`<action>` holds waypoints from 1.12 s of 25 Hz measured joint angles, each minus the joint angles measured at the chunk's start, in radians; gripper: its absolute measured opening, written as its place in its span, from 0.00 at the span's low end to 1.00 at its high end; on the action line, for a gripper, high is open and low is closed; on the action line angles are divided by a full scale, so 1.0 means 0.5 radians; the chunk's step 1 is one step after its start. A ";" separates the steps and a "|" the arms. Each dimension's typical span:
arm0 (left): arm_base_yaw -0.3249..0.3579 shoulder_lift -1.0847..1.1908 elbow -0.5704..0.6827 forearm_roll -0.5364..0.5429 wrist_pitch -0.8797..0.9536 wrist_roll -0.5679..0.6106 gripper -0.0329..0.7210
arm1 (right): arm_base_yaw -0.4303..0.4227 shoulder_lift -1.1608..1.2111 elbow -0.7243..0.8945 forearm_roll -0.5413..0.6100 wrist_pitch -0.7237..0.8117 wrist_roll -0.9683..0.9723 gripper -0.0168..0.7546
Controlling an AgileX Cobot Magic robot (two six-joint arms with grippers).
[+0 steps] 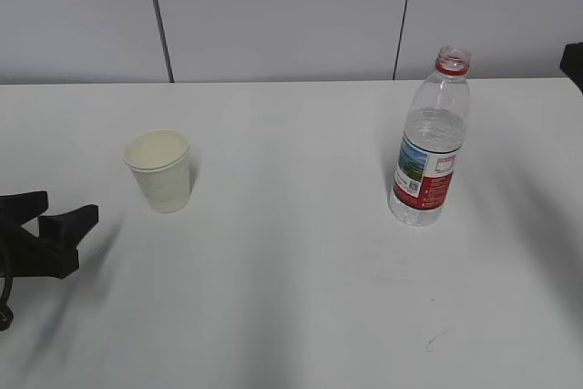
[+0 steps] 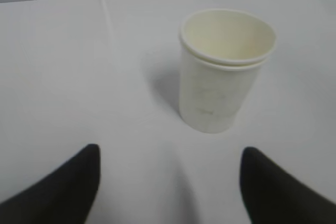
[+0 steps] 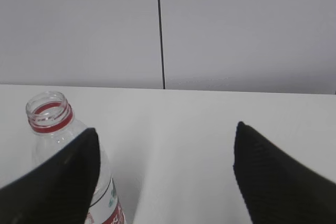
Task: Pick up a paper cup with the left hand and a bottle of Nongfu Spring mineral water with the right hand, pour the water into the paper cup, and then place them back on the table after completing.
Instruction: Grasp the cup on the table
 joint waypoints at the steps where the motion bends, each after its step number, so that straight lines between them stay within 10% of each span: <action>1: 0.000 0.002 -0.009 0.043 0.000 0.000 0.75 | 0.000 0.000 0.000 0.000 -0.012 0.000 0.78; 6: -0.030 0.002 -0.091 0.120 0.000 -0.045 0.91 | 0.000 0.000 0.001 0.000 -0.072 0.000 0.78; 28: -0.368 0.542 -0.641 -0.082 0.000 -0.051 0.89 | -0.001 0.000 0.001 -0.001 -0.172 0.000 0.78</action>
